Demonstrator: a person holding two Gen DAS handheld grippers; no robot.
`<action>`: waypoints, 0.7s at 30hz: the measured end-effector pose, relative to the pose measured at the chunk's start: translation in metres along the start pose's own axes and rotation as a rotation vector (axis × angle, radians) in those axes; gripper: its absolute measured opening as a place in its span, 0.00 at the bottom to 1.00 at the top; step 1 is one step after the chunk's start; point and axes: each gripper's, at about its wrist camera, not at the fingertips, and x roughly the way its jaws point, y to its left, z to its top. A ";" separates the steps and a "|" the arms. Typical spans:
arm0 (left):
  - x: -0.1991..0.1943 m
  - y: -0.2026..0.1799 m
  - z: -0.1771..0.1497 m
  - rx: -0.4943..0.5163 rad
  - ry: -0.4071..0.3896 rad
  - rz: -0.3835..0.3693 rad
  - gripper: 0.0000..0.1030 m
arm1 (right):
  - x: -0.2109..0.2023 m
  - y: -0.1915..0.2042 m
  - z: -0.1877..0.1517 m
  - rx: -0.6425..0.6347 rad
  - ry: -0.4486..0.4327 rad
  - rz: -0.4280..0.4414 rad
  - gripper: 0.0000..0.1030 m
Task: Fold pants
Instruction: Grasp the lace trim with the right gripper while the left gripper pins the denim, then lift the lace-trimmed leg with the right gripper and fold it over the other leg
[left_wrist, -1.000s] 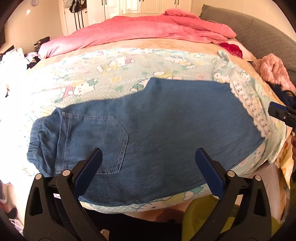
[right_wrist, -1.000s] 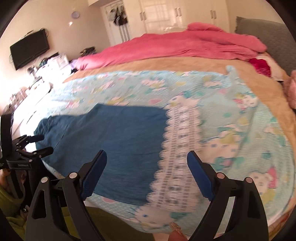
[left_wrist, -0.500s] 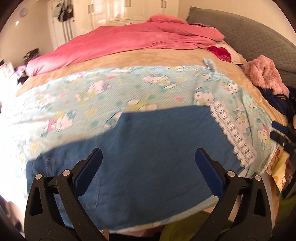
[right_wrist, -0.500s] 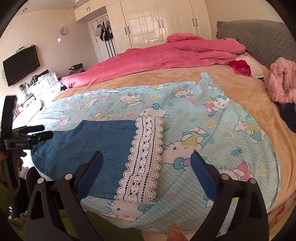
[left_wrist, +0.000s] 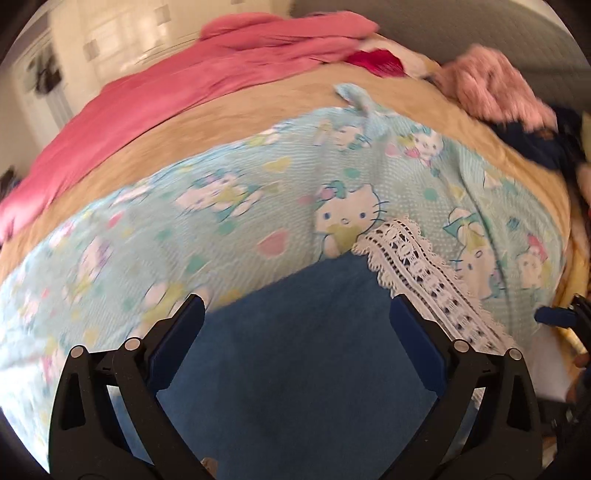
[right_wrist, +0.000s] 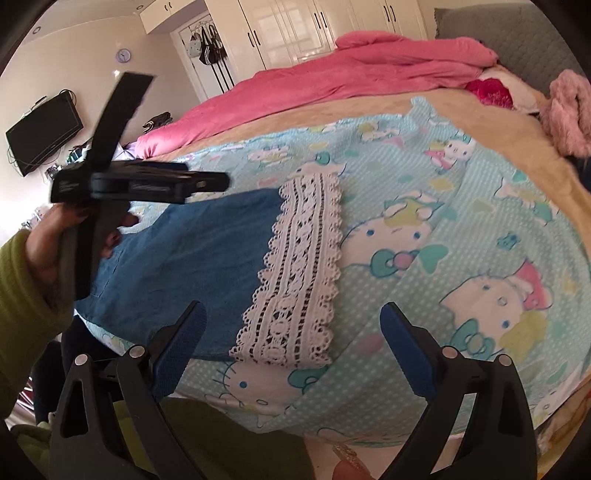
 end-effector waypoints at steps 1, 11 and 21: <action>0.010 -0.004 0.003 0.022 0.008 -0.010 0.92 | 0.003 0.000 0.000 0.011 0.006 0.006 0.92; 0.075 -0.007 0.010 0.043 0.140 -0.127 0.63 | 0.037 0.007 -0.004 0.087 0.063 0.031 0.86; 0.076 -0.022 0.003 0.029 0.141 -0.170 0.18 | 0.058 0.020 0.002 0.095 0.073 0.087 0.37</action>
